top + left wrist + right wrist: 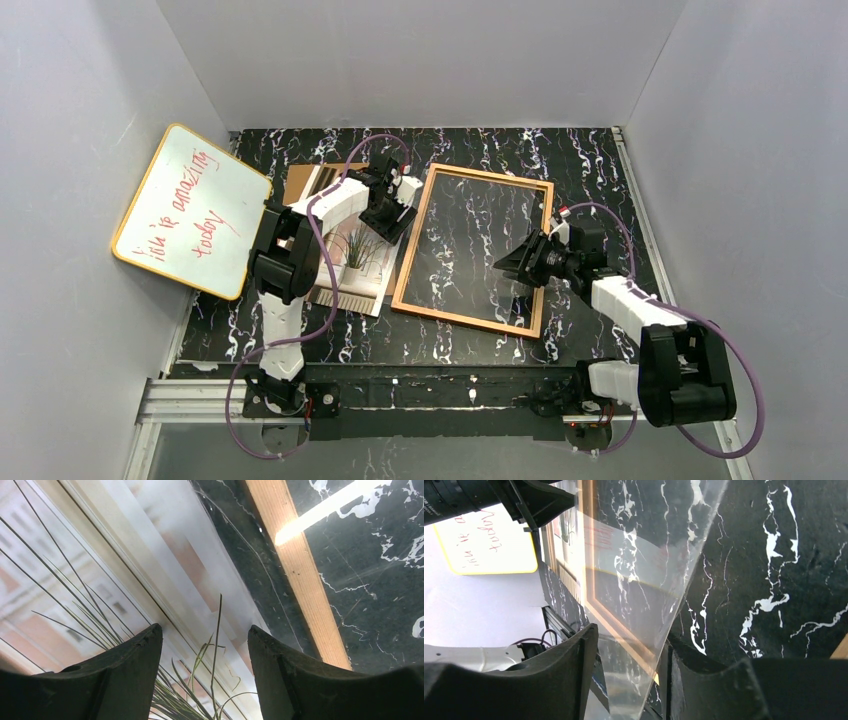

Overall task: Put the photo into the frame
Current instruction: Place the photo frame item in the photo frame.

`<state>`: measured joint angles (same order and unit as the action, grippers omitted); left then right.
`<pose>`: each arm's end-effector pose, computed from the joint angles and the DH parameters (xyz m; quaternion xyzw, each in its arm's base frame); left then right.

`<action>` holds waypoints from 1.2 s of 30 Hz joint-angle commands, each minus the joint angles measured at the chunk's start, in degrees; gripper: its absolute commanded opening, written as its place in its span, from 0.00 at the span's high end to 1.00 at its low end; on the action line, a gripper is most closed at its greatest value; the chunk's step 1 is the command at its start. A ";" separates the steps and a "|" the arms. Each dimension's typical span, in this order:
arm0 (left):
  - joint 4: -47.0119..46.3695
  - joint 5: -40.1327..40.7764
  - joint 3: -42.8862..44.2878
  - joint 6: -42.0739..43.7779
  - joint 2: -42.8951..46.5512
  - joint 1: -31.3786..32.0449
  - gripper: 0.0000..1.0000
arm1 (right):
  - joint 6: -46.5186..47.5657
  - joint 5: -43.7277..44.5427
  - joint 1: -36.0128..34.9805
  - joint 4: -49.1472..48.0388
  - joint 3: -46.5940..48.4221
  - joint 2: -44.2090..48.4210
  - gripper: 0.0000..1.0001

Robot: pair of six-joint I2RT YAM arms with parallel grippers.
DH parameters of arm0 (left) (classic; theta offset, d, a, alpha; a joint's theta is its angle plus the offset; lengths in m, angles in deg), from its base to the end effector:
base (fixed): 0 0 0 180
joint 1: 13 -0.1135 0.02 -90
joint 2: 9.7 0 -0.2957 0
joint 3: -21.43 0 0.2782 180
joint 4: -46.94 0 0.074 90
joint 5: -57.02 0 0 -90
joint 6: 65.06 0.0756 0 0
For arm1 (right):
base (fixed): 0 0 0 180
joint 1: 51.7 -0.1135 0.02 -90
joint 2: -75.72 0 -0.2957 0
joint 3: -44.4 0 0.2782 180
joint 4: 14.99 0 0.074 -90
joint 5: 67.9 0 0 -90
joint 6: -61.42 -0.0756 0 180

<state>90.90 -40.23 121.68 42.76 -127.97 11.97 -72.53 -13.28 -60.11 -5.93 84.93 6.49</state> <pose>0.4443 -0.2174 0.1563 0.3675 0.8960 -0.0763 0.2373 0.2571 0.0823 0.1733 0.1337 0.8554 0.4299 0.2560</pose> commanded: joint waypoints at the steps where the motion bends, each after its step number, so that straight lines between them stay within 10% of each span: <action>1: 3.80 -2.23 -1.90 -0.69 1.11 1.48 0.39 | -1.13 -2.26 -0.13 -7.54 -1.83 -1.30 0.47; 5: 3.78 -2.39 -2.05 -0.78 1.29 1.57 0.39 | -1.32 -1.93 -0.14 -10.35 -2.15 -3.76 0.51; 11: 3.73 -2.05 -1.76 -0.74 1.57 1.66 0.39 | 2.76 -1.70 -0.12 -9.92 0.56 -7.25 0.99; 36: 3.40 0.49 1.48 -1.04 1.10 1.31 0.39 | 11.11 4.09 3.39 7.27 6.29 -4.47 0.99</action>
<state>91.40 -39.39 121.92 42.26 -127.87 12.61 -63.87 -8.16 -57.90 -1.54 88.38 2.62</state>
